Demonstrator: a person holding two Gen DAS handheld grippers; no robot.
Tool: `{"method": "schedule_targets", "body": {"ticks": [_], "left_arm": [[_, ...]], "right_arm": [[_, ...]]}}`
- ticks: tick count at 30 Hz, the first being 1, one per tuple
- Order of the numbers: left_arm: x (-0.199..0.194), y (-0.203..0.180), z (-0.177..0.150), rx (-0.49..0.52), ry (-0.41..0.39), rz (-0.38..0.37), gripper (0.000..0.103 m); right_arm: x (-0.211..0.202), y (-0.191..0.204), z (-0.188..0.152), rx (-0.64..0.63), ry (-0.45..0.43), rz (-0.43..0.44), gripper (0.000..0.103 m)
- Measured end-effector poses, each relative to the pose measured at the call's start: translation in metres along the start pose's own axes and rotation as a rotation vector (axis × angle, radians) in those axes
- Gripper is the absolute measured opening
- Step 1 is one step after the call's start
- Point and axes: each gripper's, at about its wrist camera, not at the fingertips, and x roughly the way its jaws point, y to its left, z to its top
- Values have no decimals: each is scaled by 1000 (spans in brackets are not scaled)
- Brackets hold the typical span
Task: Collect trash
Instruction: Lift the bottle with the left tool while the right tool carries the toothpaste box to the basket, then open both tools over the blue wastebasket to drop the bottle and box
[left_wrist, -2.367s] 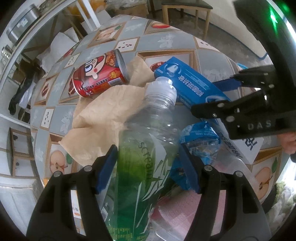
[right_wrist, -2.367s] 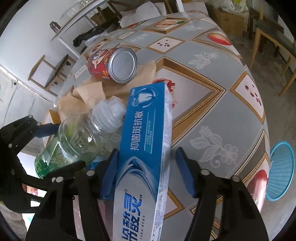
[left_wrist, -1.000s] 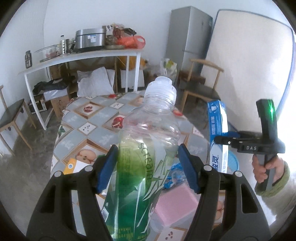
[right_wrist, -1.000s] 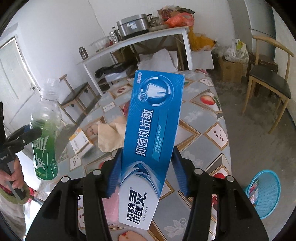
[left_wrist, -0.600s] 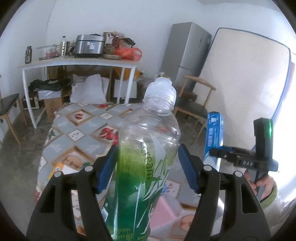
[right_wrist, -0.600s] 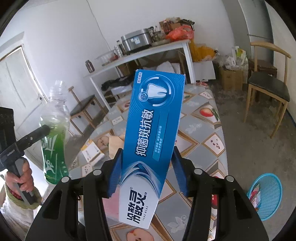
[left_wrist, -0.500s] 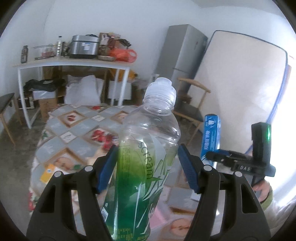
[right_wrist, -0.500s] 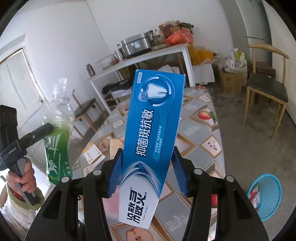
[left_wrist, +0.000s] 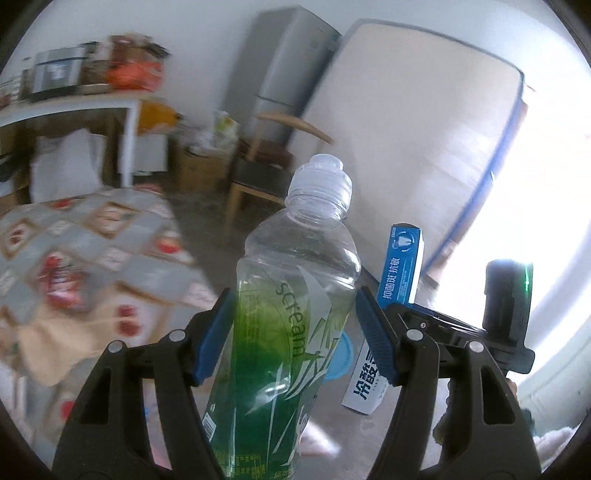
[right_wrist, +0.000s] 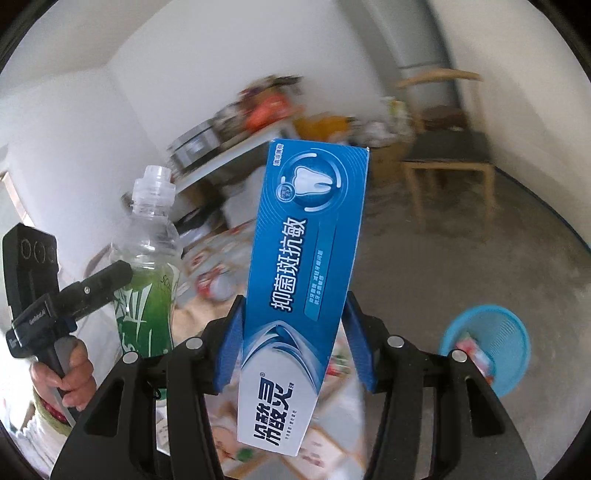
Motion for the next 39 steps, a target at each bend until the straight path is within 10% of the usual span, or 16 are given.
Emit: {"method": "schedule_targets", "body": {"ticks": [9,24,39], "left_arm": [[167,-90,-16,33,260,-114,63],[393,-108,-67,-94,522,-2,66],[365,-102,-62,-17,463,8,73]], "right_arm": [[-7,-164,-48,356,65,-95,51],[129,-334,-78,588,285,-224,57],[189,-382,-125,574,409,-425,62]]}}
